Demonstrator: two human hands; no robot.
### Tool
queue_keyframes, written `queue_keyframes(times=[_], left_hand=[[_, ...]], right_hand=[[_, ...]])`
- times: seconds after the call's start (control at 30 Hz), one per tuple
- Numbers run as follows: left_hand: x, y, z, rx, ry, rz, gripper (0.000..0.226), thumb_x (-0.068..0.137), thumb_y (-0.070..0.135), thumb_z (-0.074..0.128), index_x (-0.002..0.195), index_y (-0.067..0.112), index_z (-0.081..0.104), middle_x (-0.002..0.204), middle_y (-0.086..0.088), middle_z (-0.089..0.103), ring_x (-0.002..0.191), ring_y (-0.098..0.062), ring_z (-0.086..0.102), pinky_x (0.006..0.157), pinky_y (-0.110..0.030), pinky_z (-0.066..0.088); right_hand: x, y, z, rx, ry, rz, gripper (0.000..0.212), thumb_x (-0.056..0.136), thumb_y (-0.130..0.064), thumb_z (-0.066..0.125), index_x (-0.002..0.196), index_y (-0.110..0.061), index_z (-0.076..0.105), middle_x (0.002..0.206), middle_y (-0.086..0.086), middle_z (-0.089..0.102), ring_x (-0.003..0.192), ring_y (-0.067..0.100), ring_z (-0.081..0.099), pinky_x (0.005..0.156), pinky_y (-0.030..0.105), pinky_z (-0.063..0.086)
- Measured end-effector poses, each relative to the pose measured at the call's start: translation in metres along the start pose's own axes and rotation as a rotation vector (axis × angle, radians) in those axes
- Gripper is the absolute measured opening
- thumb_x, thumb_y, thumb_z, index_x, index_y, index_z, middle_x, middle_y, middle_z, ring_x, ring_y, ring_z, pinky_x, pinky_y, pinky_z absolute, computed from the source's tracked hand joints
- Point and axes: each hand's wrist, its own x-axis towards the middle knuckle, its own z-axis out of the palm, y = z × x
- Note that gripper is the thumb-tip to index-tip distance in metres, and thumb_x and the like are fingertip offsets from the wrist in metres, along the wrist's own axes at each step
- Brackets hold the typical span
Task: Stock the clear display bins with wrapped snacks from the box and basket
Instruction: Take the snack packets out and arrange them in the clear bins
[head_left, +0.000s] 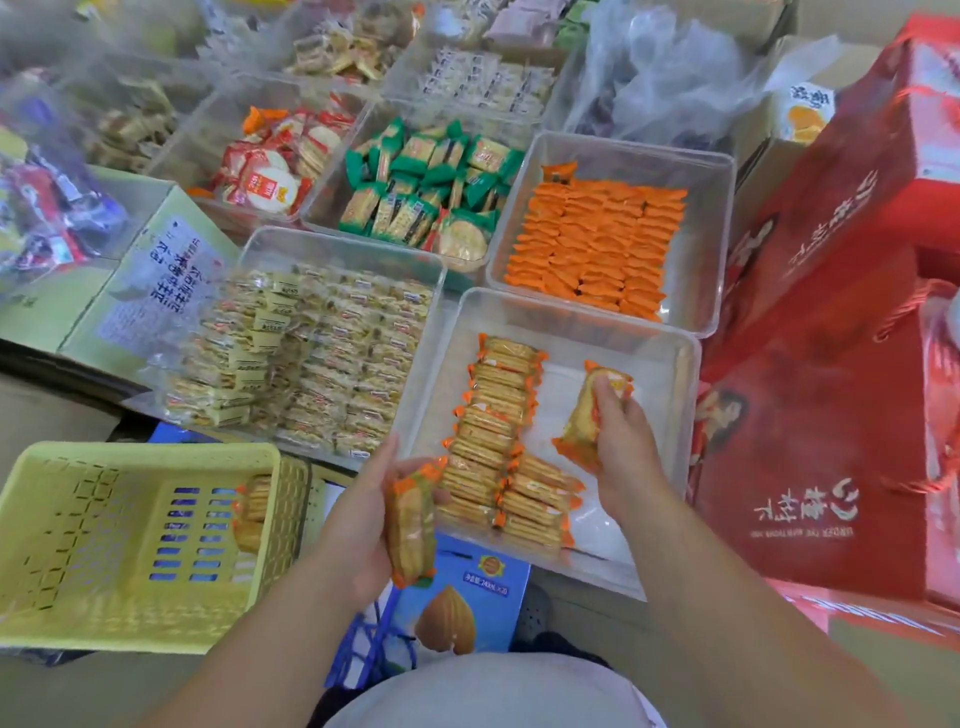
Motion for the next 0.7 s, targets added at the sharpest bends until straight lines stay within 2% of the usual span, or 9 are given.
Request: queue_keyframes(times=[0.07, 0.1, 0.13, 0.2, 0.27, 0.37, 0.47, 0.6, 0.7], left_hand=[[0.009, 0.001, -0.006, -0.008, -0.018, -0.003, 0.062, 0.091, 0.064, 0.058, 0.111, 0.009, 0.075, 0.088, -0.018, 0.072, 0.062, -0.023, 0.065, 0.066, -0.037, 0.05], [0.011, 0.001, -0.008, -0.005, -0.022, -0.006, 0.061, 0.09, 0.064, 0.058, 0.111, 0.009, 0.075, 0.088, -0.018, 0.072, 0.061, -0.022, 0.065, 0.065, -0.036, 0.05], [0.014, 0.002, -0.009, -0.008, -0.026, -0.014, 0.06, 0.09, 0.063, 0.059, 0.111, 0.009, 0.074, 0.087, -0.018, 0.072, 0.059, -0.021, 0.065, 0.063, -0.036, 0.051], [0.02, 0.002, -0.014, -0.024, -0.046, -0.023, 0.061, 0.084, 0.06, 0.063, 0.112, 0.008, 0.075, 0.086, -0.018, 0.072, 0.057, -0.024, 0.064, 0.057, -0.034, 0.054], [0.024, 0.001, -0.019, -0.03, -0.081, -0.034, 0.06, 0.081, 0.059, 0.065, 0.112, 0.009, 0.077, 0.087, -0.019, 0.071, 0.057, -0.027, 0.064, 0.053, -0.033, 0.054], [0.027, 0.001, -0.024, -0.054, -0.124, -0.047, 0.059, 0.08, 0.062, 0.066, 0.11, 0.013, 0.079, 0.09, -0.02, 0.071, 0.059, -0.03, 0.063, 0.053, -0.034, 0.053], [0.03, 0.003, -0.027, -0.062, -0.148, -0.056, 0.057, 0.079, 0.064, 0.065, 0.105, 0.015, 0.081, 0.091, -0.021, 0.073, 0.058, -0.03, 0.064, 0.052, -0.032, 0.052], [0.033, 0.004, -0.028, -0.086, -0.168, -0.079, 0.056, 0.075, 0.065, 0.067, 0.099, 0.017, 0.082, 0.095, -0.022, 0.075, 0.056, -0.029, 0.065, 0.052, -0.032, 0.053], [0.034, 0.003, -0.029, -0.097, -0.166, -0.084, 0.059, 0.076, 0.064, 0.067, 0.102, 0.014, 0.081, 0.104, -0.024, 0.076, 0.056, -0.03, 0.065, 0.06, -0.034, 0.055]], right_hand=[[0.022, 0.004, -0.002, -0.305, 0.065, -0.168, 0.05, 0.081, -0.06, 0.069, 0.117, -0.027, 0.056, 0.108, 0.001, 0.065, 0.101, 0.028, 0.067, 0.08, 0.057, 0.06], [0.031, 0.007, -0.004, -0.459, 0.087, -0.237, 0.058, 0.076, -0.062, 0.069, 0.118, -0.024, 0.055, 0.111, 0.004, 0.064, 0.104, 0.029, 0.065, 0.085, 0.057, 0.057], [0.04, 0.012, -0.006, -0.627, 0.105, -0.287, 0.07, 0.075, -0.063, 0.069, 0.127, -0.018, 0.052, 0.12, 0.009, 0.061, 0.11, 0.032, 0.062, 0.091, 0.054, 0.054], [0.055, 0.021, -0.007, -0.955, 0.111, -0.342, 0.094, 0.081, -0.062, 0.069, 0.151, -0.011, 0.033, 0.141, 0.015, 0.048, 0.126, 0.035, 0.051, 0.1, 0.047, 0.048], [0.061, 0.031, -0.005, -1.203, 0.075, -0.421, 0.104, 0.084, -0.063, 0.068, 0.159, -0.012, 0.016, 0.148, 0.013, 0.04, 0.131, 0.035, 0.044, 0.099, 0.046, 0.046], [0.061, 0.041, -0.002, -1.577, -0.078, -0.497, 0.102, 0.084, -0.073, 0.058, 0.158, -0.014, 0.021, 0.149, 0.009, 0.04, 0.132, 0.032, 0.041, 0.1, 0.045, 0.043], [0.06, 0.042, -0.005, -1.608, -0.212, -0.397, 0.093, 0.087, -0.074, 0.053, 0.157, -0.019, 0.029, 0.156, 0.005, 0.037, 0.14, 0.031, 0.034, 0.106, 0.045, 0.039], [0.059, 0.042, -0.014, -1.628, -0.145, -0.394, 0.076, 0.092, -0.07, 0.047, 0.155, -0.029, 0.034, 0.155, 0.001, 0.036, 0.14, 0.032, 0.027, 0.104, 0.05, 0.04], [0.06, 0.045, -0.013, -1.601, -0.094, -0.328, 0.065, 0.098, -0.062, 0.043, 0.153, -0.029, 0.034, 0.149, 0.013, 0.036, 0.135, 0.038, 0.031, 0.105, 0.048, 0.036]])
